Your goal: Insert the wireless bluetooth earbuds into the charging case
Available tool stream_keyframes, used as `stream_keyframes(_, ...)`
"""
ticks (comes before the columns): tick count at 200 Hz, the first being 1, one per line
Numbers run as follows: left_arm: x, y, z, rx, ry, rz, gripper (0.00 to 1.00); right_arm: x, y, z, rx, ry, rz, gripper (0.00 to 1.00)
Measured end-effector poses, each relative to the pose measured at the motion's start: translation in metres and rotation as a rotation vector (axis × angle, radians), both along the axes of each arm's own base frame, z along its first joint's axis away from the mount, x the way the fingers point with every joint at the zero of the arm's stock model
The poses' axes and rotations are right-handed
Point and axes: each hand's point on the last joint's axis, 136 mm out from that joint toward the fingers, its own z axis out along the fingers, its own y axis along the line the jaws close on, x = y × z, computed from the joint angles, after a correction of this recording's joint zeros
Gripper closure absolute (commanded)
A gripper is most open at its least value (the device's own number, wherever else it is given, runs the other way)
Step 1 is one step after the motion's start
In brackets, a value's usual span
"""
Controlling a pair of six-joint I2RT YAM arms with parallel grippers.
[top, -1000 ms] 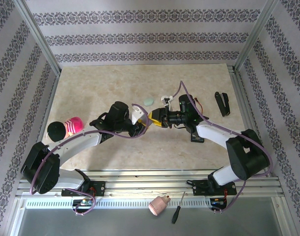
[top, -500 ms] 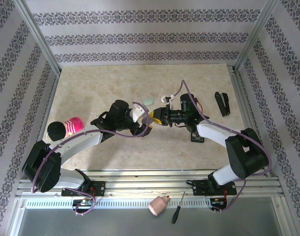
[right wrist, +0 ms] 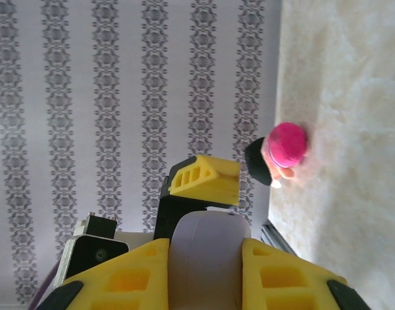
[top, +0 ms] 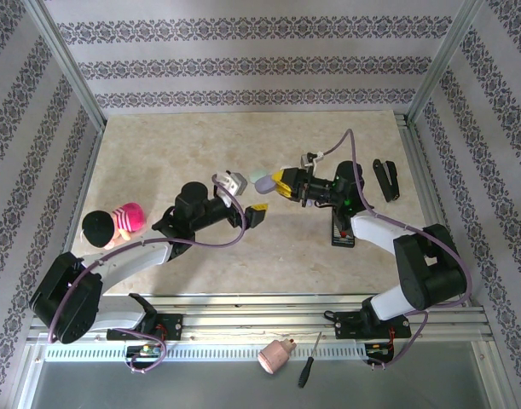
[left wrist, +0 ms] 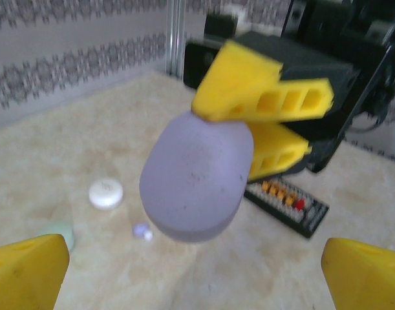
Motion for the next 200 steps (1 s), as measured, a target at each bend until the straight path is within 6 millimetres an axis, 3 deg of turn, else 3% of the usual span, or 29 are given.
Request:
stream_keyframes(18,0.003,-0.003,0.015,-0.051,-0.073,-0.005,0.00,0.000,-0.002,0.010,0.053,0.001,-0.013,0.79)
stream_keyframes(107,0.001,-0.012,0.045,-0.183,-0.282,-0.060,0.09,0.001,-0.009,0.038,0.210,0.040,-0.046,0.80)
stream_keyframes(143,0.000,-0.017,0.046,-0.207,-0.325,-0.086,0.16,-0.004,-0.011,0.051,0.233,0.023,-0.046,0.81)
stream_keyframes(200,0.002,-0.022,0.042,-0.231,-0.340,-0.107,0.24,-0.004,-0.012,0.055,0.243,0.024,-0.052,0.81)
